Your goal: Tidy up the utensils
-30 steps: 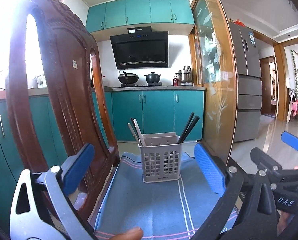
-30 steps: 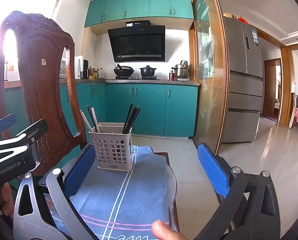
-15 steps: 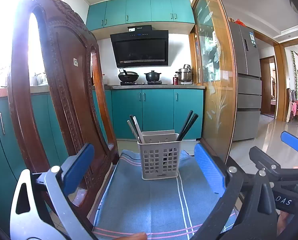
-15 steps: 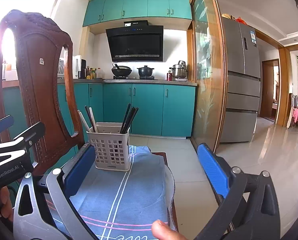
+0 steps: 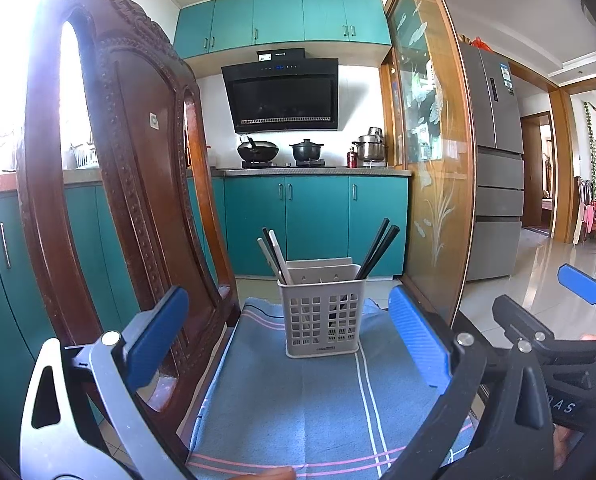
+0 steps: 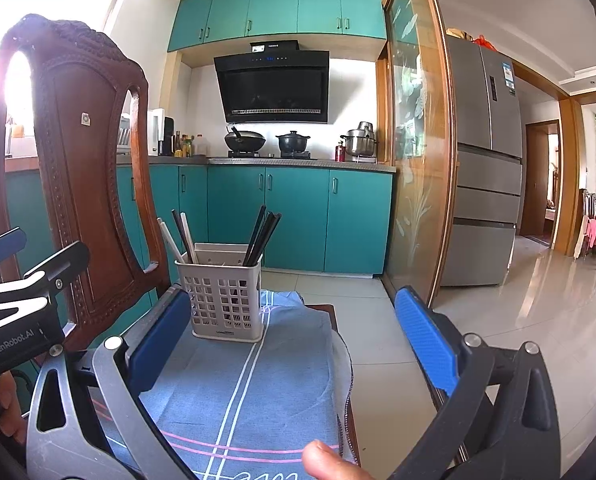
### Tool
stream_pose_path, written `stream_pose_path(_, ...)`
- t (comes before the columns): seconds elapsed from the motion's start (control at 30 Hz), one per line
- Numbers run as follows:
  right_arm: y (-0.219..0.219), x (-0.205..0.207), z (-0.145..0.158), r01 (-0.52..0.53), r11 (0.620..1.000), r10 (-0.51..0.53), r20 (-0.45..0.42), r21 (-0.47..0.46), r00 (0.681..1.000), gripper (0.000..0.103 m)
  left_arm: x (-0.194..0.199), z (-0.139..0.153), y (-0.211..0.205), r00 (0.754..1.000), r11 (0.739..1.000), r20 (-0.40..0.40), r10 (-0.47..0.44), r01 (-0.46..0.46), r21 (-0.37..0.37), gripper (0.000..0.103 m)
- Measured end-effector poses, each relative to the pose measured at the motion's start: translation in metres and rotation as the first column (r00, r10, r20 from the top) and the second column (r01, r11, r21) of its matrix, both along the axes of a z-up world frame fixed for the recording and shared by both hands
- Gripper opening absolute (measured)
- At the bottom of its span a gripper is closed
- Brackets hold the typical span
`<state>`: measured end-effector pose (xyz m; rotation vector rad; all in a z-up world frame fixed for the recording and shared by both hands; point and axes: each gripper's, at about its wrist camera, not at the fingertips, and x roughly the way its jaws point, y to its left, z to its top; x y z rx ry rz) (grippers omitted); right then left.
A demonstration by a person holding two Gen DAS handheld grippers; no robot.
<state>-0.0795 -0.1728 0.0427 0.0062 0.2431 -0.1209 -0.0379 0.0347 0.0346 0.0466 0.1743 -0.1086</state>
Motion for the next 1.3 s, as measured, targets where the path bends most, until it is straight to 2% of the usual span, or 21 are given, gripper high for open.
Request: stream_pose_path(1.3,0.0000,0.0027,-0.0017,0.002,1.000,-0.002,-0.001,-0.002,1.000,0.100,0.0030,-0.0002,0.0024,1.000,1.000,-0.004,0.003,-0.003,0.000,0.100)
